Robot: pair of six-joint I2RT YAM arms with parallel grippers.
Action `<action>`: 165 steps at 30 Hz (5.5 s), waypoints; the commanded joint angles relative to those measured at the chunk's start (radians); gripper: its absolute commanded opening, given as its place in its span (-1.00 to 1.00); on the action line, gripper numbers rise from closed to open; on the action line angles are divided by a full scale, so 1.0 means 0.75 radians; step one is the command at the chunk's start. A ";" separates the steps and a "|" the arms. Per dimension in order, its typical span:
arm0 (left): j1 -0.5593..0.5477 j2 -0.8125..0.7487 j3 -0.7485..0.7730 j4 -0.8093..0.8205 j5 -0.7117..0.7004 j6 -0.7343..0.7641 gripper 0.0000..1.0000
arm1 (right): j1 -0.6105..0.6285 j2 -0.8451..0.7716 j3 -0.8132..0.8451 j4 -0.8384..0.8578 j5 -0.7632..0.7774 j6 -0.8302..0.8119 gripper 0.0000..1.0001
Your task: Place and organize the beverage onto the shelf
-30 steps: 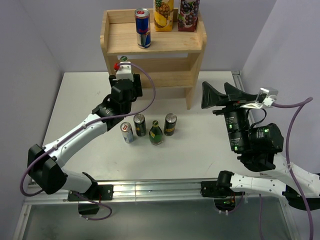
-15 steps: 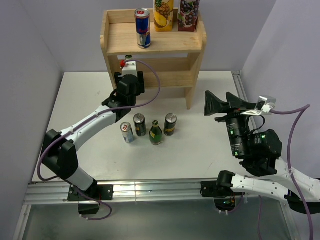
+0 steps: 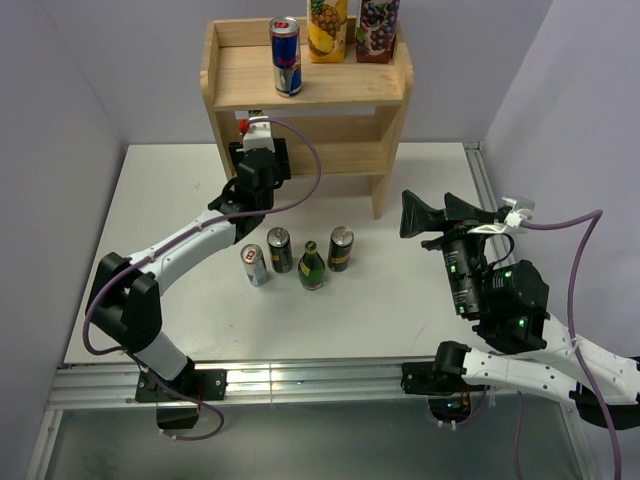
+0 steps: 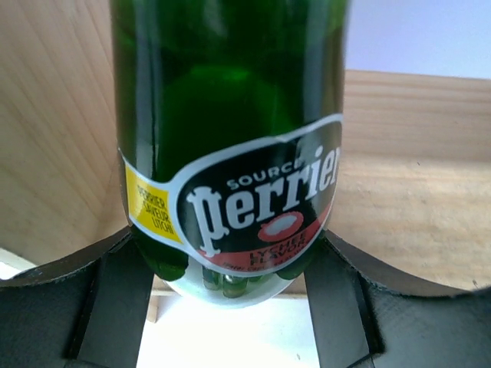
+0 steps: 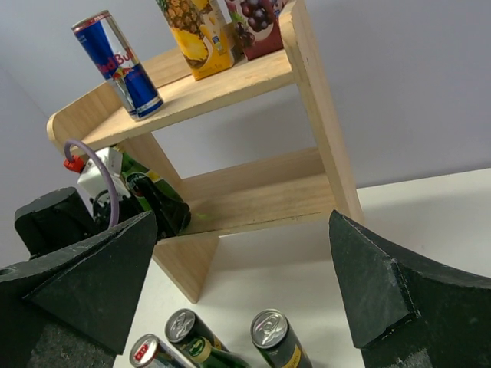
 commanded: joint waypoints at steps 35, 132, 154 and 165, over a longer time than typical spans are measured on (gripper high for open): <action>0.084 -0.036 -0.008 0.232 -0.061 -0.030 0.99 | -0.013 0.001 -0.015 -0.073 0.019 0.116 1.00; -0.674 0.084 -0.822 0.582 -0.284 -0.388 -0.99 | -0.025 -0.142 -0.199 -0.195 0.093 0.249 1.00; -0.529 -0.210 -0.289 0.184 -0.174 -0.096 -0.99 | -0.029 -0.105 -0.189 -0.152 0.058 0.249 1.00; -0.225 -0.020 0.104 0.160 0.029 0.033 -0.99 | -0.033 -0.095 -0.162 -0.163 0.068 0.223 1.00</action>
